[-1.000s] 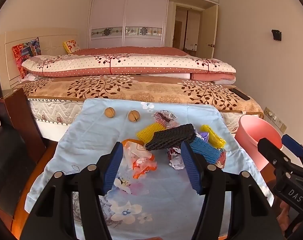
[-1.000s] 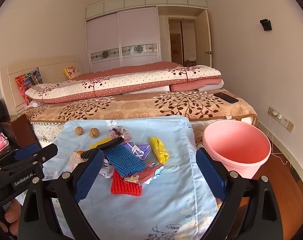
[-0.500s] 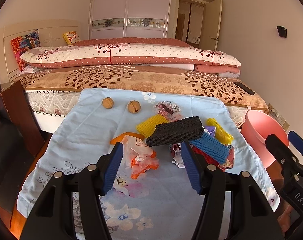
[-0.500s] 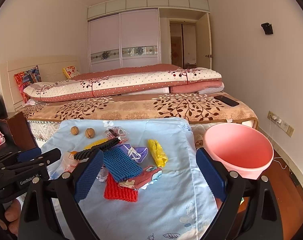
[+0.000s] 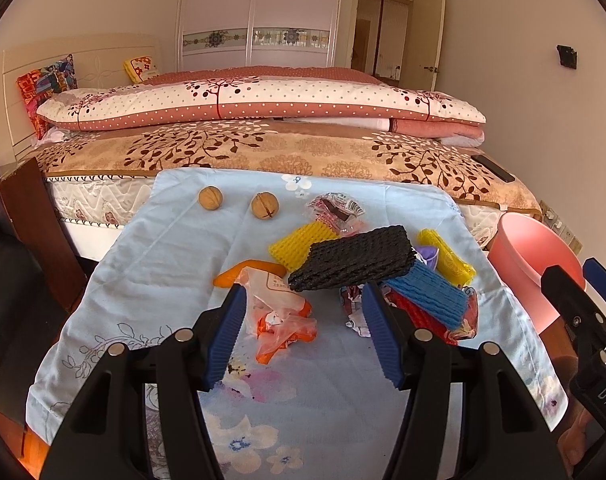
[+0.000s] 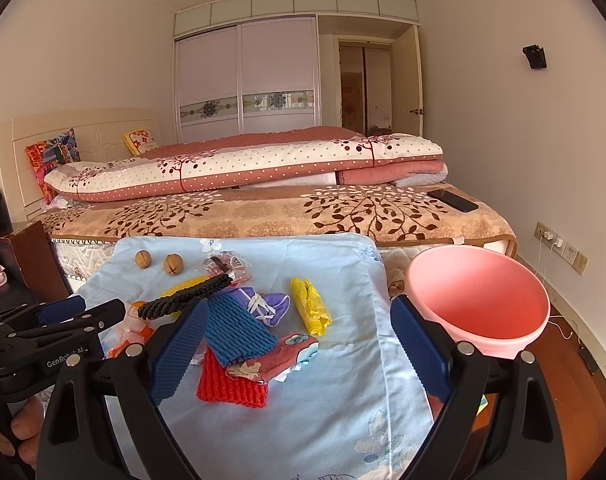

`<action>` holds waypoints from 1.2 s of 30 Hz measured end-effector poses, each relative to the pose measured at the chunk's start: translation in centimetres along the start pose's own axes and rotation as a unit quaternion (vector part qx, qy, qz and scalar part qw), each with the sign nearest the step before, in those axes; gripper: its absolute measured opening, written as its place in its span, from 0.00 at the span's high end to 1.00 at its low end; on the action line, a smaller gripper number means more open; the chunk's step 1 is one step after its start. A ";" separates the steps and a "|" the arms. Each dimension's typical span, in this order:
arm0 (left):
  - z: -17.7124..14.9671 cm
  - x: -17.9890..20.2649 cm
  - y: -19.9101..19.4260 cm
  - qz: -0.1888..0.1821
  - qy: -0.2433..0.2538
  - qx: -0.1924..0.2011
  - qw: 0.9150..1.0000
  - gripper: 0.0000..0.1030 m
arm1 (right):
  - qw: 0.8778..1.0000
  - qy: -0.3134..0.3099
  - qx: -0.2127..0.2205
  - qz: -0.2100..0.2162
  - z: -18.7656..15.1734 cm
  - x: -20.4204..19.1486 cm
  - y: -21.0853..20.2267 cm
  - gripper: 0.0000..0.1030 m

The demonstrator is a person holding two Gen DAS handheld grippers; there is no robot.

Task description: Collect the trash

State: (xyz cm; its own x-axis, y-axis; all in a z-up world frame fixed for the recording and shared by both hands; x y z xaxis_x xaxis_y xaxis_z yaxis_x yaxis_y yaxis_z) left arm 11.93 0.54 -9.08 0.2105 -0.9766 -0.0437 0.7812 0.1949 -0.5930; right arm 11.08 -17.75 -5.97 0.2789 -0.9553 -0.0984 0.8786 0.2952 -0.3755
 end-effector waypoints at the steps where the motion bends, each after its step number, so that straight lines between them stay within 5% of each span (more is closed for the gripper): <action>1: 0.0 0.0 0.1 0.001 0.000 -0.001 1.000 0.41 | 1.000 0.001 0.000 0.000 0.0 0.1 0.1 0.12; 36: -0.3 0.0 1.5 0.008 0.003 -0.019 1.000 0.41 | 1.000 -0.003 -0.010 0.028 -0.6 -0.2 0.4 0.19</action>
State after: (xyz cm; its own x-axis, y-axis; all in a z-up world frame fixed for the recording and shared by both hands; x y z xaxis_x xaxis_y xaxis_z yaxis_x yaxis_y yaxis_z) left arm 12.87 0.79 -10.21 0.2200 -0.9737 -0.0586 0.7543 0.2079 -0.6227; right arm 11.18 -17.46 -6.62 0.3292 -0.9372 -0.1149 0.8537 0.3474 -0.3880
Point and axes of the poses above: each gripper's, at about its wrist camera, not at the fingertips, and y roughly the way its jaws point, x to its right, z to its top, the point moved 7 cm from there along y, roughly the way its jaws point, and after that the axes turned 11 degrees about z, right-handed, at the moved point
